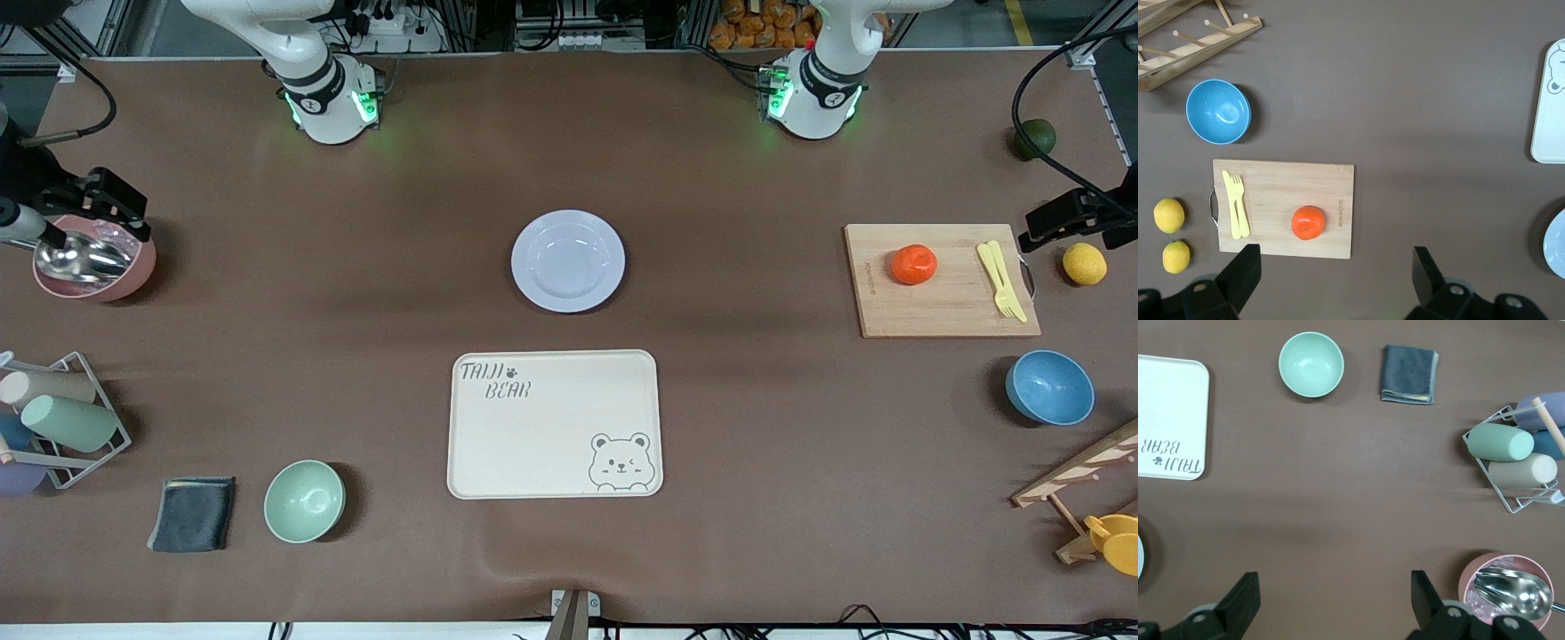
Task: Place orange and plate with both arms
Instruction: 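Reach the left gripper down to the orange on the cutting board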
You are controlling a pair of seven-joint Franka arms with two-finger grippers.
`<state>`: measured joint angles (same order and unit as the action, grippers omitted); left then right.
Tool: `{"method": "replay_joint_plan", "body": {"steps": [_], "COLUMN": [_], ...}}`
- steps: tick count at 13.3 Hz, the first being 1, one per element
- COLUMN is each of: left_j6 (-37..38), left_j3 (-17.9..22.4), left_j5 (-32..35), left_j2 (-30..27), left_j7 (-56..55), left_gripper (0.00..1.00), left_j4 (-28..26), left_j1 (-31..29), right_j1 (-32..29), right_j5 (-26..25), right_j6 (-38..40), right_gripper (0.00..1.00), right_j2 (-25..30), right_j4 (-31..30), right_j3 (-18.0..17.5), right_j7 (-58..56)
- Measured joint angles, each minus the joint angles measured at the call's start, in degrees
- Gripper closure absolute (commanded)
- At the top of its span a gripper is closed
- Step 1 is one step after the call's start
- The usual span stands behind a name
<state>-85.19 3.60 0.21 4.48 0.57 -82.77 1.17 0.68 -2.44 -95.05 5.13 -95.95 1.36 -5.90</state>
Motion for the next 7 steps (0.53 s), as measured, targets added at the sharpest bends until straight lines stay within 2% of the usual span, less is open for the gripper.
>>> {"method": "replay_joint_plan", "body": {"steps": [5, 7], "left_j6": [0.5, 0.7], "left_j3": [0.2, 0.3], "left_j5": [0.1, 0.1], "left_j2": [0.7, 2.7], "left_j7": [0.0, 0.1], "left_gripper": [0.0, 0.0], "left_j4": [-0.3, -2.7], "left_j1": [-0.3, -1.5], "right_j1": [-2.7, -2.7], "right_j5": [1.7, 2.3], "right_j6": [-0.8, -0.8], "right_gripper": [0.0, 0.0], "right_j2": [-0.1, -0.2], "right_j4": [0.2, 0.2], "right_j3": [0.1, 0.0], "right_j7": [0.7, 1.3]}}
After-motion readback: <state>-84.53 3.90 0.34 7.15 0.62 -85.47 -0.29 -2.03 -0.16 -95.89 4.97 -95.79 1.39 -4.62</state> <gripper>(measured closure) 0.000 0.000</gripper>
